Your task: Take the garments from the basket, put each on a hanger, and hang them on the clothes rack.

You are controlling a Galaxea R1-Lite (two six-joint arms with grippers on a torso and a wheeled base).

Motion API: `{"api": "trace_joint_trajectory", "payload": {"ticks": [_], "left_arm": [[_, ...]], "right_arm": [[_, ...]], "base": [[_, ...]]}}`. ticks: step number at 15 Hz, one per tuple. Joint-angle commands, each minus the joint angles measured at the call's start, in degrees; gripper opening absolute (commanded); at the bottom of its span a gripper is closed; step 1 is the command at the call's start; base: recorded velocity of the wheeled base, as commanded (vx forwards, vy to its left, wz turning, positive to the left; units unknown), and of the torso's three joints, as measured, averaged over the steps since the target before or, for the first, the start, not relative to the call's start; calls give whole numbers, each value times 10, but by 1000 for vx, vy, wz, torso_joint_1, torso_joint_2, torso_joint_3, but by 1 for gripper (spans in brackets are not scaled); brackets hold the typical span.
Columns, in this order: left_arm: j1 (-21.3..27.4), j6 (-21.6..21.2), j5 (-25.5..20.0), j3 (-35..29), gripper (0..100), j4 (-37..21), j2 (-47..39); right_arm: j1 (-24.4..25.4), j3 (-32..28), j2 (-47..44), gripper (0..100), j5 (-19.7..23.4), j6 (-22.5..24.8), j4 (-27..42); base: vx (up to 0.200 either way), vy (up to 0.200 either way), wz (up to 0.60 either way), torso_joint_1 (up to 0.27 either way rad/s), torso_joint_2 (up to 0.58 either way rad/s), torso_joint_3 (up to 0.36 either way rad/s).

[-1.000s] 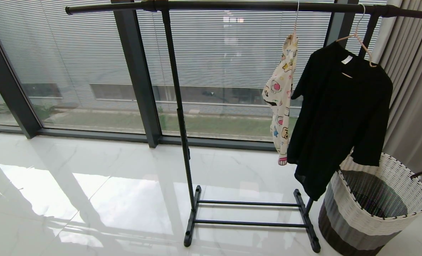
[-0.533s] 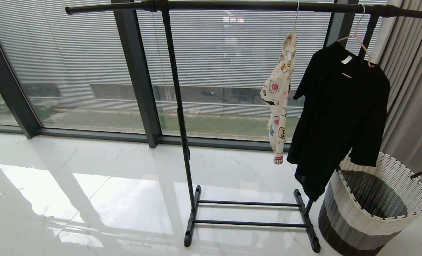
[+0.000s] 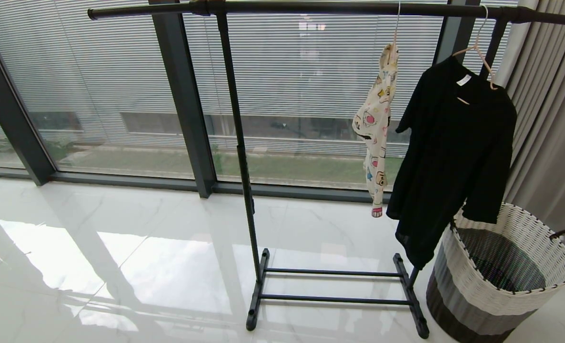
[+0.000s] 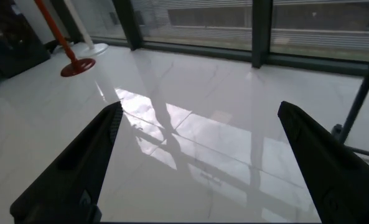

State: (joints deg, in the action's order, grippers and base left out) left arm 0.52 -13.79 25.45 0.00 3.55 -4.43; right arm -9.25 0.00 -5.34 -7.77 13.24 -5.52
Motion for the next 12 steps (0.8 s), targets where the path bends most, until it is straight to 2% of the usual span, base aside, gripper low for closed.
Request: {"api": "trace_joint_trajectory", "payload": {"ticks": [1, 3, 5, 6, 7, 8, 9, 11, 12], "left_arm": [[18, 10, -52, 0, 100, -1, 8], [17, 46, -91, 0, 100, -2, 8], [15, 59, -91, 0, 100, -2, 11], [5, 59, -91, 0, 100, -2, 29], [-1, 79, -90, 0, 100, -2, 44], [-1, 94, -87, 0, 100, -2, 44], [-2, 92, -62, 0, 100, -2, 44], [-1, 87, -63, 0, 100, -2, 44], [-1, 108, -63, 0, 100, -2, 44]], "right_arm": [[-4, 0, -3, 100, 1, 0, 0], [-4, 0, -3, 100, 1, 0, 0], [20, 0, -5, 100, 2, 2, -1], [62, 0, -6, 100, 2, 2, -1], [130, 0, -7, 100, 1, 0, -1], [170, 0, -9, 100, 0, -1, 0], [242, 0, -9, 100, 0, -3, 0], [255, 0, 14, 100, -3, -3, 0], [260, 0, 35, 100, -8, -2, 0]], "base": [[0, 0, 0, 0, 0, 0], [0, 0, 0, 0, 0, 0], [0, 0, 0, 0, 0, 0], [0, 0, 0, 0, 0, 0], [0, 0, 0, 0, 0, 0], [0, 0, 0, 0, 0, 0], [0, 0, 0, 0, 0, 0], [0, 0, 0, 0, 0, 0], [0, 0, 0, 0, 0, 0]]}}
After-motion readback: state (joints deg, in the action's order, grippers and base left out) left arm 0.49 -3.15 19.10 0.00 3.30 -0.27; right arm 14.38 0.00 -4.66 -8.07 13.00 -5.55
